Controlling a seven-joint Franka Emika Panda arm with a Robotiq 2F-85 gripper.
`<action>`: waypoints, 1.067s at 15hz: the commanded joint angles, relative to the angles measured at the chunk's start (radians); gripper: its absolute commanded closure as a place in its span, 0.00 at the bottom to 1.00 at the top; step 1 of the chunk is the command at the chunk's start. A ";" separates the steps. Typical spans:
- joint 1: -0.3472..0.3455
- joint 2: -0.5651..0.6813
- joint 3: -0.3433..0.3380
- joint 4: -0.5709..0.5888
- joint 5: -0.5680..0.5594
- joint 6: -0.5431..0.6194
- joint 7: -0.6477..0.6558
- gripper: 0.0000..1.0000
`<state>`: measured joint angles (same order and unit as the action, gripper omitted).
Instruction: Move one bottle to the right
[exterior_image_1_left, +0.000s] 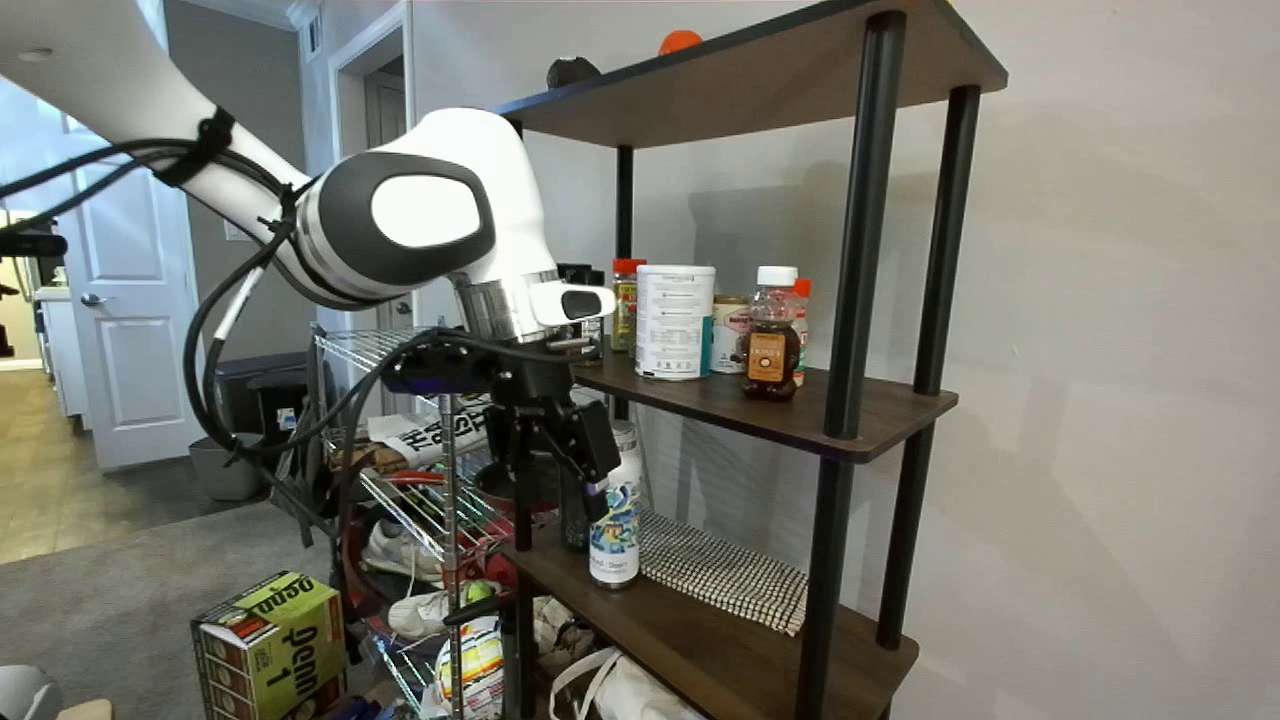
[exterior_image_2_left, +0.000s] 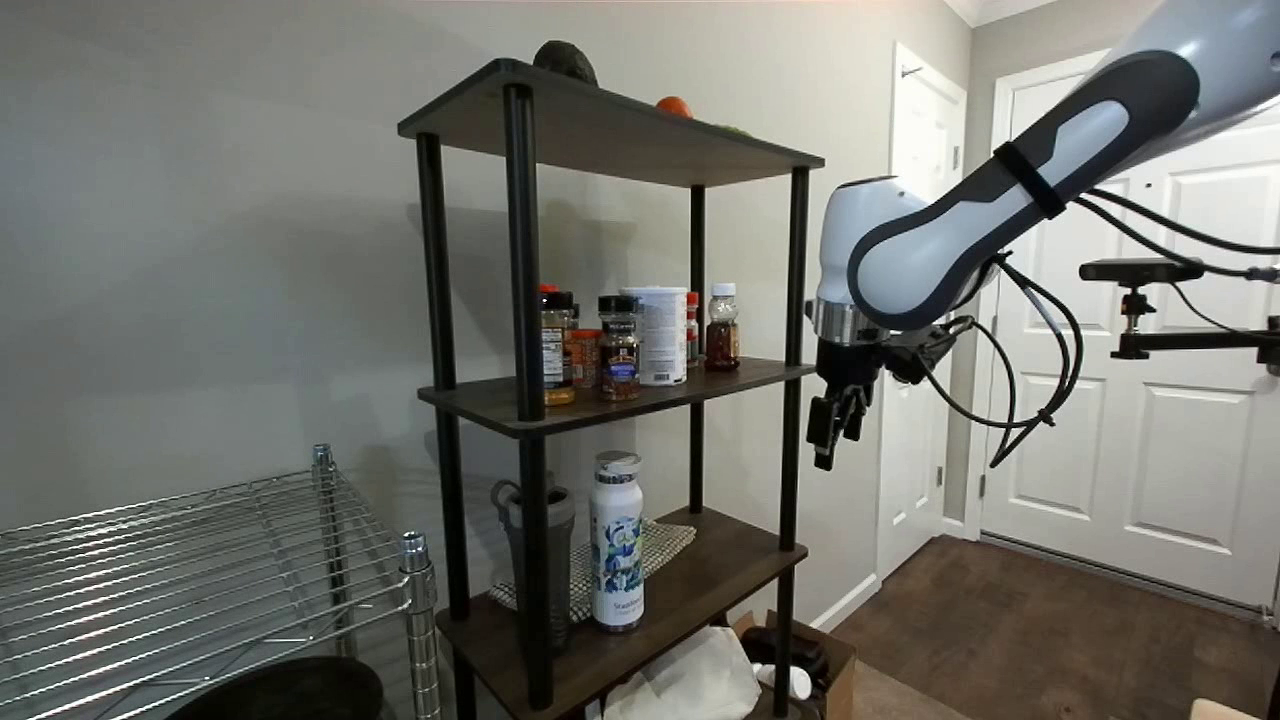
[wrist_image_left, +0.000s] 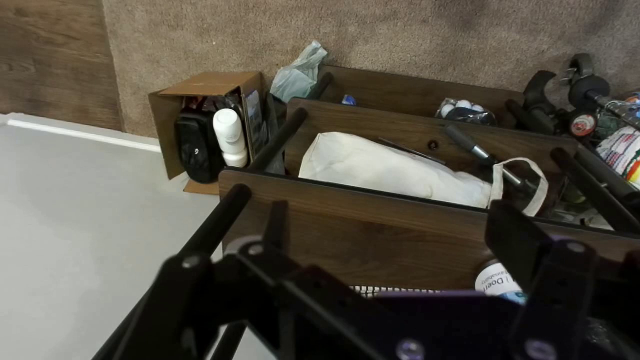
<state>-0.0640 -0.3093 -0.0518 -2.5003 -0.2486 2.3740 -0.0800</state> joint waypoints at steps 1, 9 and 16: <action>-0.003 0.000 0.004 0.001 0.002 -0.002 -0.002 0.00; 0.061 0.024 0.015 0.061 0.094 -0.011 -0.046 0.00; 0.103 0.015 0.050 0.155 0.139 -0.013 -0.026 0.00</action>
<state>0.0464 -0.2911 0.0012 -2.3686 -0.1295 2.3740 -0.0858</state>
